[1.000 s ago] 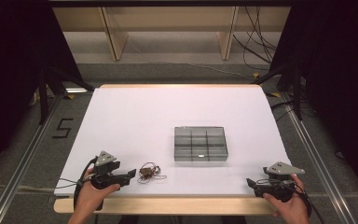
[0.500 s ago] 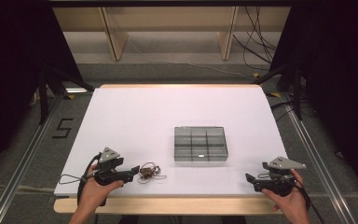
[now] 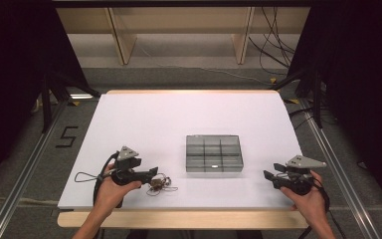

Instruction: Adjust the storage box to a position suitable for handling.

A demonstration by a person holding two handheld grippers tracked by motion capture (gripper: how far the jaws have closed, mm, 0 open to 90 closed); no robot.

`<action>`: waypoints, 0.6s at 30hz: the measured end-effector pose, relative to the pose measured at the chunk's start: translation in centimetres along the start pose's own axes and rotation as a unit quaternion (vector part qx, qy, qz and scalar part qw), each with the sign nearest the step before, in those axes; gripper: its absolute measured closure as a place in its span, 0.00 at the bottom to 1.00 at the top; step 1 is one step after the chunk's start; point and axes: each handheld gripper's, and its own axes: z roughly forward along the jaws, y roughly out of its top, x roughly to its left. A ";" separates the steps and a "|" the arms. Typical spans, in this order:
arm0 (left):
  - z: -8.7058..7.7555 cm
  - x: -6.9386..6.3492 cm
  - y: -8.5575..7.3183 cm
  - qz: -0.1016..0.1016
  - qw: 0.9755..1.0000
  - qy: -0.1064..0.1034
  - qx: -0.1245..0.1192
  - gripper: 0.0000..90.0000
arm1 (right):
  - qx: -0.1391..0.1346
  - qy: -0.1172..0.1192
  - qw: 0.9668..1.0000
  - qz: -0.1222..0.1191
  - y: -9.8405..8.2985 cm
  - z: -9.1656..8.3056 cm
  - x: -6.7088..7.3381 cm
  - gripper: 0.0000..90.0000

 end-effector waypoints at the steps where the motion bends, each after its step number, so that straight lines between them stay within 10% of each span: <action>1: 0.2 -0.1 0.2 -0.005 1.000 -0.004 -0.001 0.31 | -0.007 -0.003 1.000 -0.006 0.1 0.1 -0.2 0.58; 7: 1.3 0.2 1.7 0.005 1.000 -0.007 0.003 0.39 | -0.013 0.000 1.000 -0.014 0.9 0.8 -0.6 0.67; 18: 4.4 0.6 3.2 0.027 0.999 -0.034 0.011 0.83 | -0.003 0.001 1.000 -0.029 3.1 2.8 -0.5 0.89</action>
